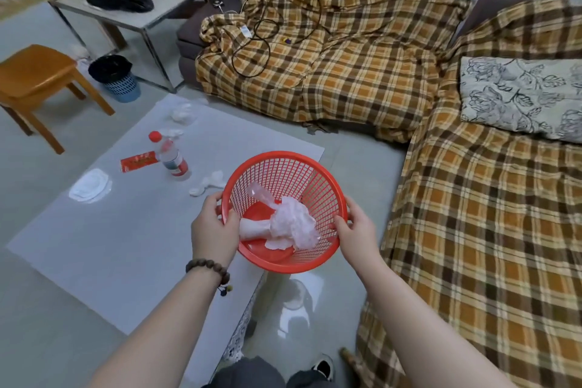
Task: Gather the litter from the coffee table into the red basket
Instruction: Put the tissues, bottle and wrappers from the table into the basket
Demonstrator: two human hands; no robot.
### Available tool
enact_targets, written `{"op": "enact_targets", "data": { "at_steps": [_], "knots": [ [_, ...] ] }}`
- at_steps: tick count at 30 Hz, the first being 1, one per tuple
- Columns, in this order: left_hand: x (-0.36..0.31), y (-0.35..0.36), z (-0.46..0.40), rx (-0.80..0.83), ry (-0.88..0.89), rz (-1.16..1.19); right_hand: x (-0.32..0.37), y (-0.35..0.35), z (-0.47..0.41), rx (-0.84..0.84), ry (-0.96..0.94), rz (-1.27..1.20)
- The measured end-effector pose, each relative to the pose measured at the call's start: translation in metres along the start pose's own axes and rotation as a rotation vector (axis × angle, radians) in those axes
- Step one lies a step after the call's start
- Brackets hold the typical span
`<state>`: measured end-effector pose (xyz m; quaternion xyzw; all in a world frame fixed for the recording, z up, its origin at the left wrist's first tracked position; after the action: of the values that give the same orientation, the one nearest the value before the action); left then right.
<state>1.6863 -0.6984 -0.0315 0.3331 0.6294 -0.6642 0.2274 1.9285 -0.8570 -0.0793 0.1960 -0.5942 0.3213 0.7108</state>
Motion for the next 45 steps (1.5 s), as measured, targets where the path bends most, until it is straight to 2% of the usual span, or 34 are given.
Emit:
{"op": "enact_targets", "data": {
  "at_steps": [7,12,16,26,31,37,41,45],
  "knots": [
    [-0.028,0.036,-0.068,-0.056,-0.044,-0.025,0.010,0.011,-0.096,0.063,0.033,-0.022],
    [-0.044,0.080,-0.153,-0.100,-0.075,0.006,0.018,0.034,-0.204,0.128,0.055,0.026],
    [-0.066,0.119,-0.233,-0.109,-0.122,0.043,0.048,0.048,-0.304,0.128,-0.007,0.114],
    [-0.131,0.154,-0.387,-0.204,-0.205,0.058,0.128,0.090,-0.486,0.206,-0.042,0.163],
    [-0.132,0.172,-0.430,-0.349,-0.308,0.057,0.146,0.130,-0.567,0.366,-0.081,0.217],
    [-0.144,0.210,-0.462,-0.535,-0.478,0.004,0.157,0.173,-0.669,0.639,-0.127,0.267],
    [-0.165,0.225,-0.451,-0.707,-0.634,-0.012,0.169,0.205,-0.713,0.859,-0.150,0.301],
    [-0.180,0.223,-0.425,-0.859,-0.758,-0.049,0.176,0.247,-0.718,1.072,-0.197,0.353]
  ]
}}
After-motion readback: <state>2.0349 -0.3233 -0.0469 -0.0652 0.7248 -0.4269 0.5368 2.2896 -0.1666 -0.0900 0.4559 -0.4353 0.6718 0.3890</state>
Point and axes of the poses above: each hand's wrist, its own z-axis away from the middle knuckle, its own y-axis out of the palm, x = y × z, the point moved 9 cm from there along -z, towards the middle knuckle, and after that the axes turned 11 degrees about -z, right-handed, at the moved point
